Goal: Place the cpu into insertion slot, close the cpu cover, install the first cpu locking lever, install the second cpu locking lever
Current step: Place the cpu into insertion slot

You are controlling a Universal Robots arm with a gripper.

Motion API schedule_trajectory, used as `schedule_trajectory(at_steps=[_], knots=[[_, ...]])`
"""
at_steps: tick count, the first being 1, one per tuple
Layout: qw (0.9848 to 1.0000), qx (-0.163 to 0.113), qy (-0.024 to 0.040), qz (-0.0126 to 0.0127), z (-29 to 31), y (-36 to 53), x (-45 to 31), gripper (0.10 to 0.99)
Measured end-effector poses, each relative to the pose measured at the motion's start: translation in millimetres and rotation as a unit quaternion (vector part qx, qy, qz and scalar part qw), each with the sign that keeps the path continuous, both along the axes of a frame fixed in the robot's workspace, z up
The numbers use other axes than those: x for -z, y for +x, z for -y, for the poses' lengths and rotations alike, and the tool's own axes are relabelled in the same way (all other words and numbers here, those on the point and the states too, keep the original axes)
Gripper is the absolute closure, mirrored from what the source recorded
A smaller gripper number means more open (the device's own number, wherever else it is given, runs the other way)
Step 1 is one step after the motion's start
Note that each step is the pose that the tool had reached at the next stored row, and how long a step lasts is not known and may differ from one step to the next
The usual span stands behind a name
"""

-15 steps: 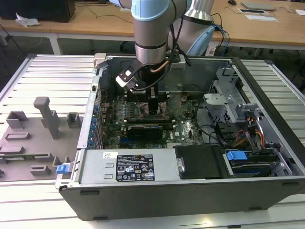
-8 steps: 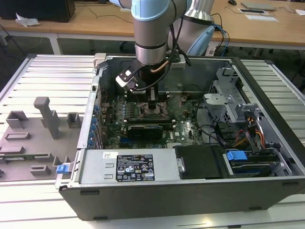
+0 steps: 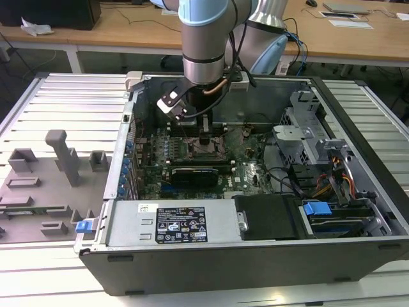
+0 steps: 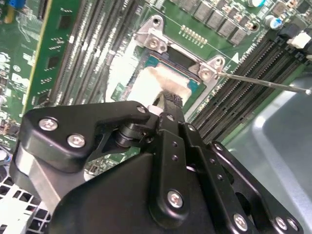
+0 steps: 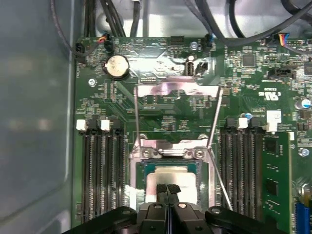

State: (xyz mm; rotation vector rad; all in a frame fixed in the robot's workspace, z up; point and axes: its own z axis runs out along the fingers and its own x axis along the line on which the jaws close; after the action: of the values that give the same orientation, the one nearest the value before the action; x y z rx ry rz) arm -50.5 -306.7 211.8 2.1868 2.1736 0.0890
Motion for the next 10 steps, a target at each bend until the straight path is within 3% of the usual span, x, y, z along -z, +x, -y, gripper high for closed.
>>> schedule_trajectory(at_steps=[1,2,5,6,9,10], knots=[[1.0,0.0,0.0,0.0,-3.6,0.0,0.8,0.98],[1.0,0.0,0.0001,0.0001,-4.2,0.1,4.0,0.98],[1.0,0.0,0.0001,0.0,-4.2,0.0,4.3,0.973],[1.0,0.0,0.0,0.0,-4.2,0.0,4.4,0.91],[1.0,0.0,0.0,0.0001,-4.2,0.0,4.5,0.91],[1.0,0.0,0.0001,0.0001,-4.2,0.0,4.6,0.839]])
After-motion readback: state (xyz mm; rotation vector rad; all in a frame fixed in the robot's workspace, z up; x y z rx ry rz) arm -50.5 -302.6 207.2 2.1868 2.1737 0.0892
